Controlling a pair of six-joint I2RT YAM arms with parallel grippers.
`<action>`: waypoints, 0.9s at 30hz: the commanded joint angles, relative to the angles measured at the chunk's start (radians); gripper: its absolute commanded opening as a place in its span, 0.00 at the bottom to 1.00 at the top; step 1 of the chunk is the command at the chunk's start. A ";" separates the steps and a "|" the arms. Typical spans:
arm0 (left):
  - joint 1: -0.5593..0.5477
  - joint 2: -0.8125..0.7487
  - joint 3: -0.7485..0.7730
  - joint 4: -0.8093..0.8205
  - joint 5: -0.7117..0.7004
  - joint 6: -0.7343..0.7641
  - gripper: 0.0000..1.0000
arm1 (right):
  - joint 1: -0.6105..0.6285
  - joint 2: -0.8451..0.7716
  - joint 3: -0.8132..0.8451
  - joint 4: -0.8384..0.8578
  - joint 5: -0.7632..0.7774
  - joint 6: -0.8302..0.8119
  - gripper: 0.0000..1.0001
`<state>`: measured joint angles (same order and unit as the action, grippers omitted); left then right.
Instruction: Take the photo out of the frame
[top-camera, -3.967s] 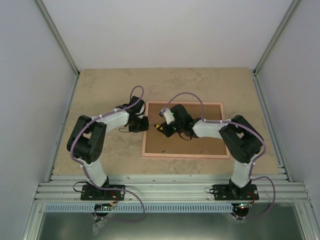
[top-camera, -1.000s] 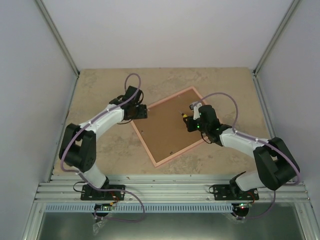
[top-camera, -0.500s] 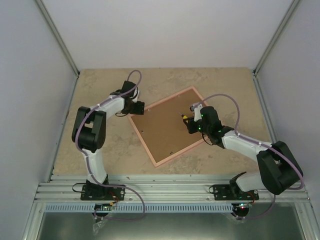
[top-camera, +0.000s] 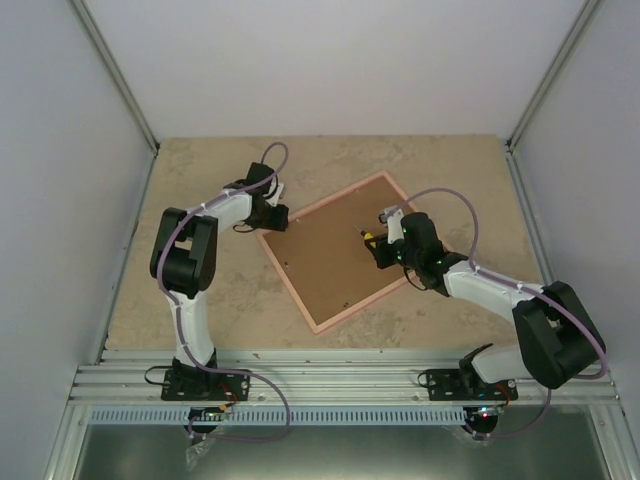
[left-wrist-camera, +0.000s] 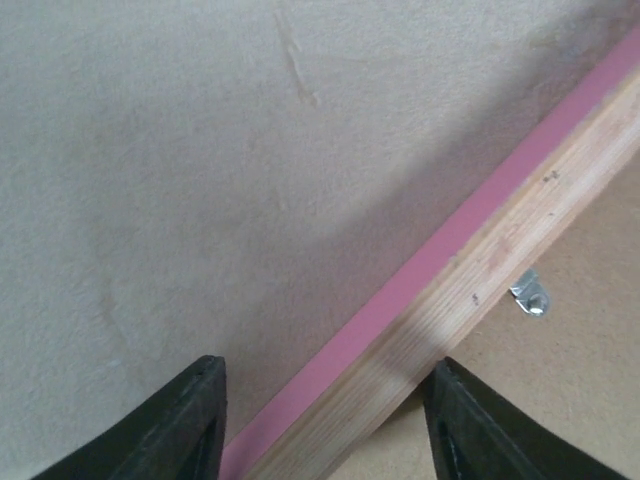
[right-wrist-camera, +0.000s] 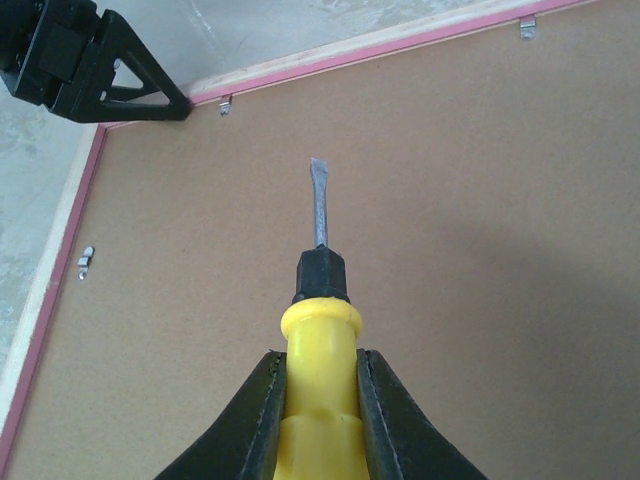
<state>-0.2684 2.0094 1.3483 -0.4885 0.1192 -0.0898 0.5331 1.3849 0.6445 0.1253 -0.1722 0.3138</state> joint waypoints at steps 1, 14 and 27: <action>-0.002 0.017 -0.011 -0.035 0.039 -0.024 0.50 | -0.005 0.010 0.000 0.008 -0.025 -0.009 0.01; -0.009 -0.048 -0.068 -0.111 0.063 -0.109 0.33 | -0.005 0.028 0.009 0.019 -0.055 -0.003 0.00; -0.114 -0.142 -0.205 -0.093 0.096 -0.273 0.22 | 0.001 0.092 0.052 0.025 -0.123 -0.006 0.00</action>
<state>-0.3489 1.8851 1.1881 -0.5365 0.2161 -0.2596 0.5335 1.4528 0.6575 0.1276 -0.2562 0.3138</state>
